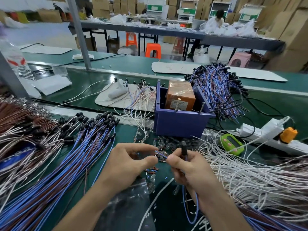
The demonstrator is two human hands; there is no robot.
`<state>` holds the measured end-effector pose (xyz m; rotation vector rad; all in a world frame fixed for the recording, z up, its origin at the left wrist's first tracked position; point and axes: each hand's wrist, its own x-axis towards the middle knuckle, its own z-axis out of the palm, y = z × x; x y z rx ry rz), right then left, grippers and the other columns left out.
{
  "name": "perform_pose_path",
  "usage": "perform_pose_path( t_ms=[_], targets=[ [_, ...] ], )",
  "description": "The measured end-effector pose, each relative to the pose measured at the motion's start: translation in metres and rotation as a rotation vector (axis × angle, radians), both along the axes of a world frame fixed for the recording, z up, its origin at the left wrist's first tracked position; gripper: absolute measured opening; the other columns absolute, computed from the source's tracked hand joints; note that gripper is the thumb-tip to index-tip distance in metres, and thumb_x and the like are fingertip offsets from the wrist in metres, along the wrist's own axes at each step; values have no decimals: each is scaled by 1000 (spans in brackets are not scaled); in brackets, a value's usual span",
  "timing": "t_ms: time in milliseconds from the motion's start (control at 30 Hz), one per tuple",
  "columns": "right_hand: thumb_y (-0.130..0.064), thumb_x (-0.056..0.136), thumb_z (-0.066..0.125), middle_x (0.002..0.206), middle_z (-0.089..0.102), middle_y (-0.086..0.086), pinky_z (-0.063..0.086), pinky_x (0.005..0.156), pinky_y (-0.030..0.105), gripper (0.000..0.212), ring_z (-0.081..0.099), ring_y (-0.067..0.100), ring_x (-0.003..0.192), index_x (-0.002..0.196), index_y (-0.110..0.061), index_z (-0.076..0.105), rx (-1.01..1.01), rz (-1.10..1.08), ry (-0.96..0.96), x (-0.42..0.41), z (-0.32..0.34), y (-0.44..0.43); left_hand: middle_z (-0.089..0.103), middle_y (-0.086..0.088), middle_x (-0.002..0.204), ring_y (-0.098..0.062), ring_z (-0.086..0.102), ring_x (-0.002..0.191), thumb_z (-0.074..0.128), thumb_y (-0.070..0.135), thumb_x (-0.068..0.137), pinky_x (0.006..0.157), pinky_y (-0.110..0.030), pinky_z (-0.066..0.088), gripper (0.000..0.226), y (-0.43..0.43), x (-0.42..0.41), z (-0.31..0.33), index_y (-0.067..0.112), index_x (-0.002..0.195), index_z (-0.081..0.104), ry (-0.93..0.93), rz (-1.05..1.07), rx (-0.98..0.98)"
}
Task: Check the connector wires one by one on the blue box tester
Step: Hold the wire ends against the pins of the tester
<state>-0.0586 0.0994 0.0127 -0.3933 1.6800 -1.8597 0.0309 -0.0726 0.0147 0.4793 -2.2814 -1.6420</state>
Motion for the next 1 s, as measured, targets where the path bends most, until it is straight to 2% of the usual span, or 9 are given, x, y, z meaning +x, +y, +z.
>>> perform_pose_path(
  t_ms=[167,267,367,567,700,767,833,933,1000],
  targets=[
    [-2,90,68,50,45,0,27,42,20,39,37,11,43,58,-23,63,32,-13,56,1,1,2,79,-5,78,-11,71,73,83,8,79,72,-20,56,16,-1,-4,4,24,78,84,64,91,200],
    [-1,89,68,50,44,-1,27,42,20,39,36,11,43,58,-23,63,37,-21,83,2,2,4,80,-4,84,-13,75,81,81,7,82,76,-19,58,20,-3,2,9,26,84,84,93,57,223],
    [-3,91,68,51,45,0,28,44,22,39,37,12,45,59,-24,64,50,13,85,5,3,2,80,-2,79,-6,71,72,82,7,81,67,-16,53,21,6,3,11,28,80,84,94,-21,192],
    [-3,92,67,50,43,0,25,43,23,40,34,12,44,59,-24,65,33,-2,58,9,5,0,79,2,81,-10,72,75,84,12,81,73,-17,57,20,-2,-1,10,32,82,83,154,249,199],
    [-7,94,67,49,43,2,23,42,23,37,31,12,42,61,-25,65,-23,-89,28,8,7,0,72,26,109,3,59,111,90,21,74,100,-15,43,37,-1,6,7,45,101,80,136,216,-286],
    [-8,94,67,50,47,3,27,42,22,36,35,13,43,63,-25,67,-44,-137,38,8,8,-1,71,31,107,1,54,119,91,26,73,101,-8,35,33,9,2,5,40,101,81,199,182,-485],
    [-8,96,66,52,51,3,33,43,20,34,42,12,45,66,-24,69,-35,-184,107,12,7,-5,75,25,100,1,61,113,87,22,79,97,-11,41,21,24,-5,5,37,94,83,178,99,-321],
    [-9,98,64,57,55,2,40,48,20,30,47,12,51,72,-20,72,-66,-237,128,18,7,-10,81,1,85,-7,73,82,78,5,85,77,-19,55,20,42,-18,13,23,81,86,126,41,237],
    [-11,98,64,59,59,3,42,51,20,28,50,12,54,73,-19,72,-74,-240,106,18,10,-8,79,-6,76,-10,71,69,77,3,84,68,-20,55,18,44,-24,18,17,75,84,94,85,385]
  ],
)
